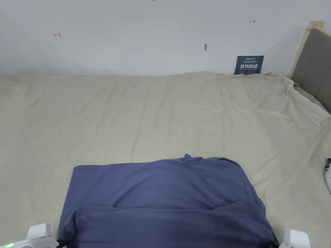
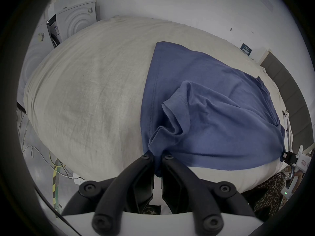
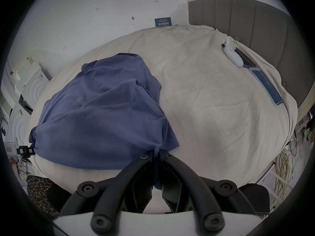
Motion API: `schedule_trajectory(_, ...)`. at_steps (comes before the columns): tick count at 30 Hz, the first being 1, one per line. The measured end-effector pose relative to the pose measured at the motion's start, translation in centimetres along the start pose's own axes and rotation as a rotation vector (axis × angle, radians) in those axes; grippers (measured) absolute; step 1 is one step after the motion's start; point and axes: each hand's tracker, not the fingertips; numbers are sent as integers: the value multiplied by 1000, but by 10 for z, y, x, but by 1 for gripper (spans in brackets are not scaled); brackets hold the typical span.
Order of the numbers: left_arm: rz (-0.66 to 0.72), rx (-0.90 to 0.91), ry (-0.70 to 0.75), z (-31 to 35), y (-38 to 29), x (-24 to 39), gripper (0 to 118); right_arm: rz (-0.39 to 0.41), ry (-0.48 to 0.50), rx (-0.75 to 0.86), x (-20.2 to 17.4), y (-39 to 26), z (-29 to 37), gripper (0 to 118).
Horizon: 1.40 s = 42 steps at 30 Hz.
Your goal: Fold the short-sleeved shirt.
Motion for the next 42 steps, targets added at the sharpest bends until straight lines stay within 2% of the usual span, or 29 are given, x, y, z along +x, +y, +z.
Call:
schedule_trajectory(2,5,1,2,1,1,0,13,20,-4,-6,-4,3,5,10)
schedule_trajectory(3,17,-2,1,3,2,1,24,23,-10,-8,-5,5,9,23)
schedule_trajectory(5,28,0,1,12,5,4,57,31,-31,-1,-8,10,19,51)
schedule_trajectory(6,35,10,3,17,7,6,80,46,-27,30,-10,16,28,63)
schedule_trajectory(7,39,38,0,24,9,8,93,55,-18,63,-12,21,37,64)
schedule_trajectory(8,33,98,-13,35,12,12,99,57,-4,105,-15,29,49,64)
schedule_trajectory(13,-8,326,-22,90,36,38,100,105,33,337,-36,71,108,64)
schedule_trajectory(20,-78,625,-2,154,60,85,98,139,73,589,-74,104,167,64)
schedule_trajectory(22,-105,707,-7,164,61,95,90,158,66,650,-84,106,176,60)
schedule_trajectory(23,-124,743,-4,168,61,100,81,162,58,681,-88,106,180,52)
schedule_trajectory(25,-159,791,-15,171,62,106,42,170,49,722,-95,106,186,13)
schedule_trajectory(26,-174,806,-29,173,62,109,17,174,45,744,-99,106,188,3)
schedule_trajectory(27,-177,815,-54,174,62,111,1,180,47,773,-101,106,190,3)
schedule_trajectory(30,-156,839,-105,177,61,115,0,185,61,791,-107,108,197,0)
schedule_trajectory(42,-136,736,-113,151,92,106,0,176,86,767,-115,125,188,0)
